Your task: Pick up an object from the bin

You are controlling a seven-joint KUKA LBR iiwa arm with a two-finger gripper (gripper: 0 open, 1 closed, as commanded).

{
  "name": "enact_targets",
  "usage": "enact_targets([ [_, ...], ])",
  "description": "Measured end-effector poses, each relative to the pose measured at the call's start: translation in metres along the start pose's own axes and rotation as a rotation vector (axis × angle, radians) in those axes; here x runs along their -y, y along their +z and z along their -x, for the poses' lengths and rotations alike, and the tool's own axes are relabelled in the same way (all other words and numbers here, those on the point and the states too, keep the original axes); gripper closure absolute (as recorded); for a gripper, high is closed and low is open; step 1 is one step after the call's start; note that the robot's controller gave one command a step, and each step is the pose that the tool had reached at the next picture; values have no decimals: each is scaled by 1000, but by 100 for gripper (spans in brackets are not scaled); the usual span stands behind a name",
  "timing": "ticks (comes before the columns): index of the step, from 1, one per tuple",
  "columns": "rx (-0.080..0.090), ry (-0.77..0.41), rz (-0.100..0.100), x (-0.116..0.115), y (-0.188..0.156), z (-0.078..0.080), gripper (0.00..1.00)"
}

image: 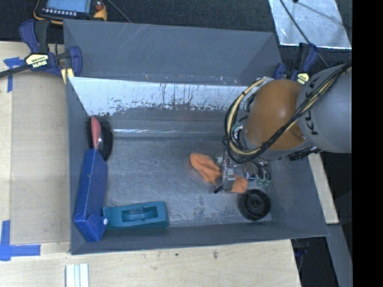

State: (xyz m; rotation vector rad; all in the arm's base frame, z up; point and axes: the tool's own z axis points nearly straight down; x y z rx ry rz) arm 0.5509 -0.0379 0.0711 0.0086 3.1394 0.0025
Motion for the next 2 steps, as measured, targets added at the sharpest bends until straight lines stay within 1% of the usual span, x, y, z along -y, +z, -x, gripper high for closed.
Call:
enact_targets([
  [1,1,8,-2,13,0,23,100],
  [2,6,-3,-2,6,-1,6,100],
])
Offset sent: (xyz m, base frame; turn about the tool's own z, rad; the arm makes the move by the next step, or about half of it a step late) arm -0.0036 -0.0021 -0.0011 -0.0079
